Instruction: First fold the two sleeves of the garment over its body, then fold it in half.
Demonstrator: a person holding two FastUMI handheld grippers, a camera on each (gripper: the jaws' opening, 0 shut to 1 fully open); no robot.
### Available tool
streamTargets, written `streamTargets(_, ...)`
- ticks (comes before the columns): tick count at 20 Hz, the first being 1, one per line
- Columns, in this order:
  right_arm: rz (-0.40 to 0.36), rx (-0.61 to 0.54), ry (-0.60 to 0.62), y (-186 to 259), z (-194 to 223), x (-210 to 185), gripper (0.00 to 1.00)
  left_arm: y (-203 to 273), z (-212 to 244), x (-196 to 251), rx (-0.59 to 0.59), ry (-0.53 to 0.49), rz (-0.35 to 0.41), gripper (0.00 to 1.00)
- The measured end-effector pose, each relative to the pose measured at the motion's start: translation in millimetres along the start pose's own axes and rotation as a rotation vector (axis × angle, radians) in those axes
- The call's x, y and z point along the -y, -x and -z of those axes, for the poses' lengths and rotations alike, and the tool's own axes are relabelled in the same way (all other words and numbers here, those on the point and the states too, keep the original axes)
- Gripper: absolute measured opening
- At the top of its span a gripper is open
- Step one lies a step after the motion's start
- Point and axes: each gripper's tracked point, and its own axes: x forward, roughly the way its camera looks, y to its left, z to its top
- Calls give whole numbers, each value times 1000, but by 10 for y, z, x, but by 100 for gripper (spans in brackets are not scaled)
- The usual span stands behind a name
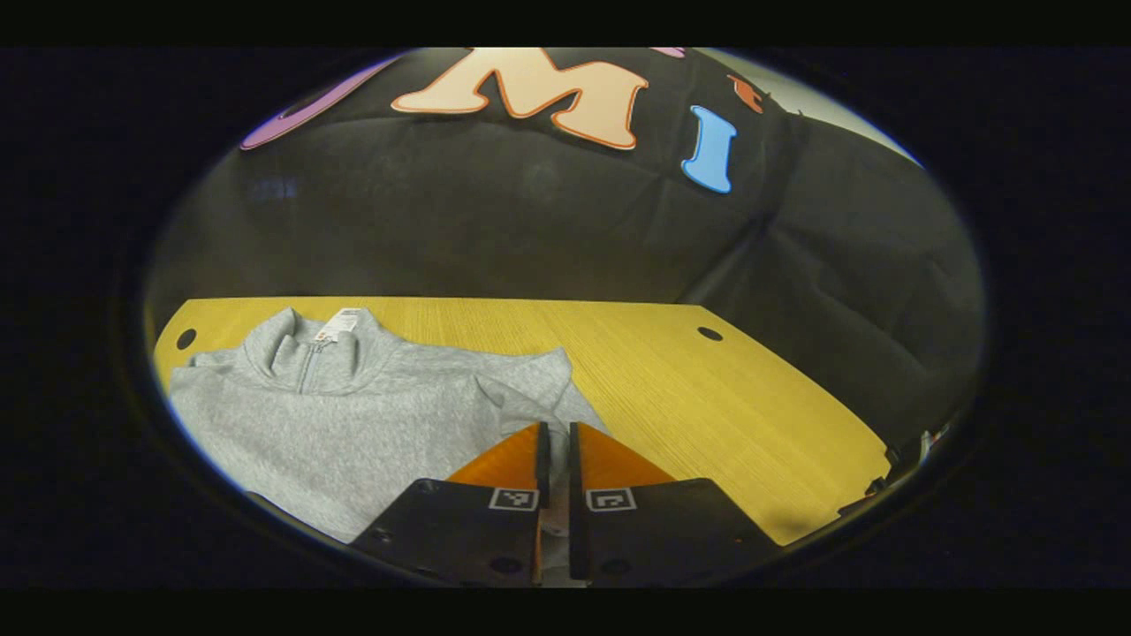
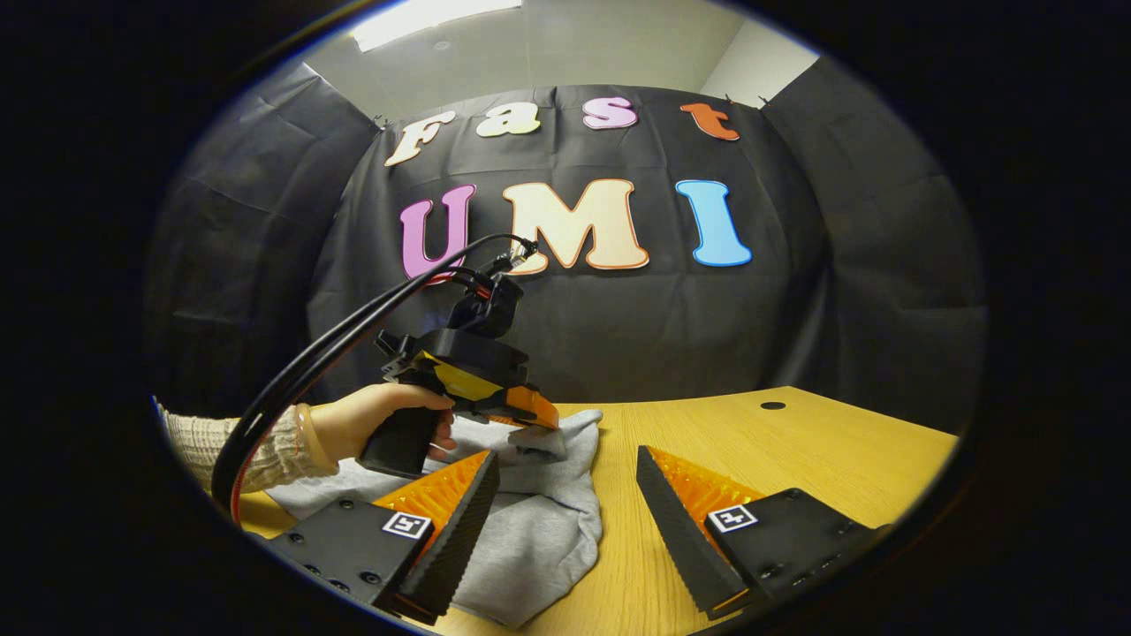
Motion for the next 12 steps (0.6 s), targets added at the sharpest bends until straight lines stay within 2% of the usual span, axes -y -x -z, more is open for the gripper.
streamTargets(1, 0, 0, 0, -4, 4, 3, 98, 43, -78, 14, 16, -9, 4, 3)
streamTargets(5, -3, -1, -1, -15, 7, 9, 98, 289, -391, -4, 99, -73, -22, 92)
streamTargets(9, 14, 0, 2, -10, -9, 51, 98, 815, -587, -42, 160, -98, -16, 93)
streamTargets(12, 6, -2, 1, -8, -1, 19, 97, 1372, -586, -335, 181, -168, -84, 92)
